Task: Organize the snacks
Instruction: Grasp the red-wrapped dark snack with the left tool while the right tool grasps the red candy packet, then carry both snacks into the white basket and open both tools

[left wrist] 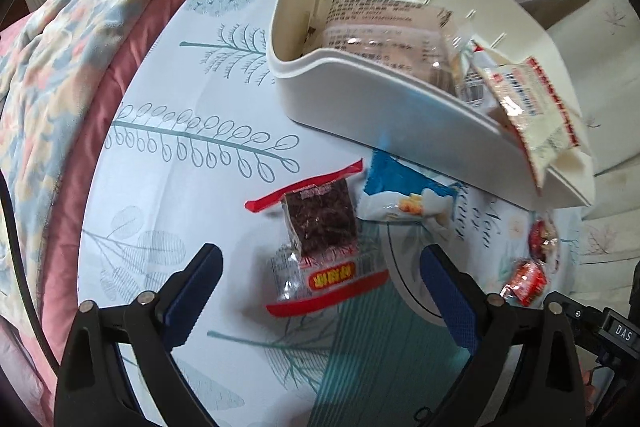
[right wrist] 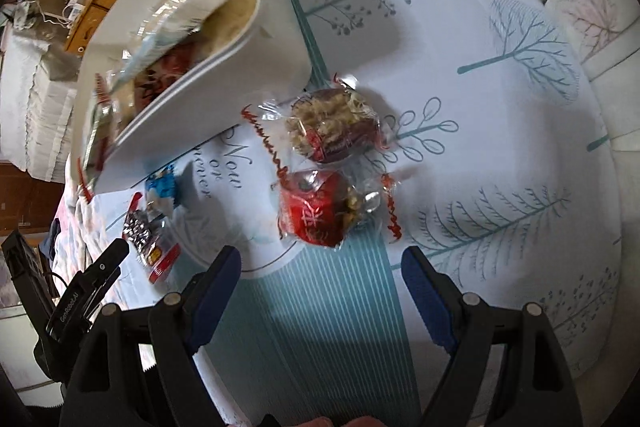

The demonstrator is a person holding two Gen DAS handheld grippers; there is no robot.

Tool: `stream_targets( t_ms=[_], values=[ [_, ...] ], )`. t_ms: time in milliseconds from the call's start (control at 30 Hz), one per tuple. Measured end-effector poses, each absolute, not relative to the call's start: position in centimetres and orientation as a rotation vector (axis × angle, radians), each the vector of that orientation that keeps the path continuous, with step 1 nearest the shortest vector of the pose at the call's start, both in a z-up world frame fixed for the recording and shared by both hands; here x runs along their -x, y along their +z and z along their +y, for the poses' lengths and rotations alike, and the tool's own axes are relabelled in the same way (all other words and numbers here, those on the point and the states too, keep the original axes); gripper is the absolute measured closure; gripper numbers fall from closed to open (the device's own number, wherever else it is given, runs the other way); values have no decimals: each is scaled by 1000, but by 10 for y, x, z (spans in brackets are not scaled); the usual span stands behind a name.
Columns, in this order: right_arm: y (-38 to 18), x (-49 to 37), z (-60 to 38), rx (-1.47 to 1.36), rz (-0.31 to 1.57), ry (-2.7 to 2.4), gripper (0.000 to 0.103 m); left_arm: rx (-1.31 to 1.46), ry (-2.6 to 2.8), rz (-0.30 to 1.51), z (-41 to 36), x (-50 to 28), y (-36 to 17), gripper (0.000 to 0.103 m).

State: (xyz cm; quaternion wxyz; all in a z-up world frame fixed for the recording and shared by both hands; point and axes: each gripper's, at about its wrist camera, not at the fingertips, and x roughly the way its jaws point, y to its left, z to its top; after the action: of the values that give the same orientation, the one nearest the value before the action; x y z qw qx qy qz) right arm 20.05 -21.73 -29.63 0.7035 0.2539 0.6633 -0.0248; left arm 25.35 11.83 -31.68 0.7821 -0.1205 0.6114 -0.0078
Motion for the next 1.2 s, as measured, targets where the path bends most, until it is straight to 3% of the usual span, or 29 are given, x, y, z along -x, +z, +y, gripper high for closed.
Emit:
stream_targets(
  t_ms=[200, 367, 500, 700, 933, 1200],
  values=[
    [-308, -213, -208, -505, 1491, -75, 20, 232, 32, 1349, 119, -266, -329, 16],
    [-315, -222, -200, -430, 1515, -97, 21, 249, 41, 1379, 122, -273, -340, 34],
    [-318, -225, -197, -373, 1528, -130, 30, 276, 51, 1385, 124, -274, -345, 35],
    [-321, -224, -201, -365, 1522, -109, 33, 262, 53, 1361, 123, -276, -347, 37],
    [-318, -227, -182, -278, 1551, -84, 37, 234, 65, 1330, 119, -281, -344, 59],
    [-317, -220, -161, -260, 1596, -37, 48, 243, 63, 1357, 119, -271, -341, 60]
  ],
)
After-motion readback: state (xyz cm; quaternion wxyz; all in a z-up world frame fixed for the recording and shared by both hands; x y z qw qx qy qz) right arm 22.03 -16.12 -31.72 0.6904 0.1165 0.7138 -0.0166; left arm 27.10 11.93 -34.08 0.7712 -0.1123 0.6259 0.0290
